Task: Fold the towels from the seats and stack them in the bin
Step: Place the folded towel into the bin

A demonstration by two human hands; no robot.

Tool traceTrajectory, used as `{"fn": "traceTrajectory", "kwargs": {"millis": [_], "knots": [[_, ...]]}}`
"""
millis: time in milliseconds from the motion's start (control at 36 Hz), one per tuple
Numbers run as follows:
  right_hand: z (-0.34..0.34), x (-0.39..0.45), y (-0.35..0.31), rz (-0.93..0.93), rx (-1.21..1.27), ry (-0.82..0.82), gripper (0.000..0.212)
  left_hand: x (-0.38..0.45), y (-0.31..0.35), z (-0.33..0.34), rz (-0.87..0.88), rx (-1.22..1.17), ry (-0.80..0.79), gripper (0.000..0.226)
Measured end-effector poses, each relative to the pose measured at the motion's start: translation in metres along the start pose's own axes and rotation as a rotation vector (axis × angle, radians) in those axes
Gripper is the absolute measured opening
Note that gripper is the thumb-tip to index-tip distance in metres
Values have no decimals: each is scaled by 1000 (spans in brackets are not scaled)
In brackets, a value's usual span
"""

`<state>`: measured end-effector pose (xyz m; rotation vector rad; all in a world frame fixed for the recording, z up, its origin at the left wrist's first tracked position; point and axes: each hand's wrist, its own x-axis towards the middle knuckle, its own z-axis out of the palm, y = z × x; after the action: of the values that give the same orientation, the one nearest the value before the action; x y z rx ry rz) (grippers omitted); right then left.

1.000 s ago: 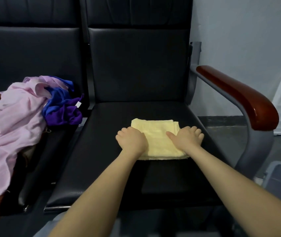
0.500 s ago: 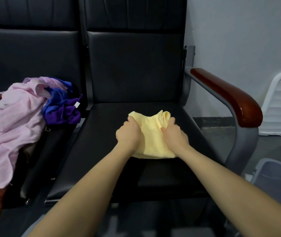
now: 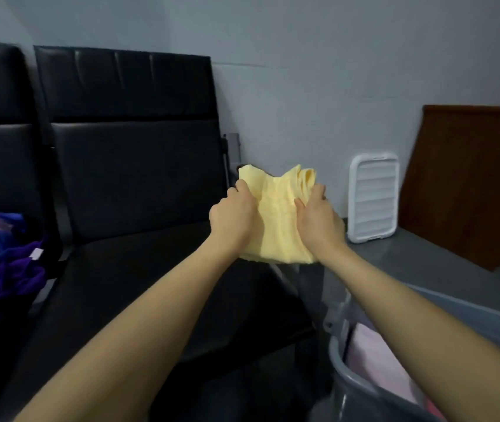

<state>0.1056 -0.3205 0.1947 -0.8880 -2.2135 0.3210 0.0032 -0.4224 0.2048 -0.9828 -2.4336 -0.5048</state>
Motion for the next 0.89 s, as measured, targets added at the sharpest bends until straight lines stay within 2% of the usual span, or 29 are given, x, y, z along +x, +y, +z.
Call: {"fn": "traceTrajectory", "kwargs": {"millis": [111,222,417,694,806,889], "knots": [[-37,-2,47,86,-68,59,36,7,63,8,165,-83,-5,20],[-67,-7,108,179,-134,119,33,1,134,26,308,-186,-79,19],[-79,-27,210,381,-190,93,35,-25,223,88,422,-279,-228,19],[-12,-59,339,593,-114,-98,39,-67,270,233,318,-248,-566,25],[27,-73,392,707,28,-204,30,-82,279,289,242,-255,-746,21],[56,-87,425,755,114,-208,24,-95,279,324,227,-214,-804,22]]}}
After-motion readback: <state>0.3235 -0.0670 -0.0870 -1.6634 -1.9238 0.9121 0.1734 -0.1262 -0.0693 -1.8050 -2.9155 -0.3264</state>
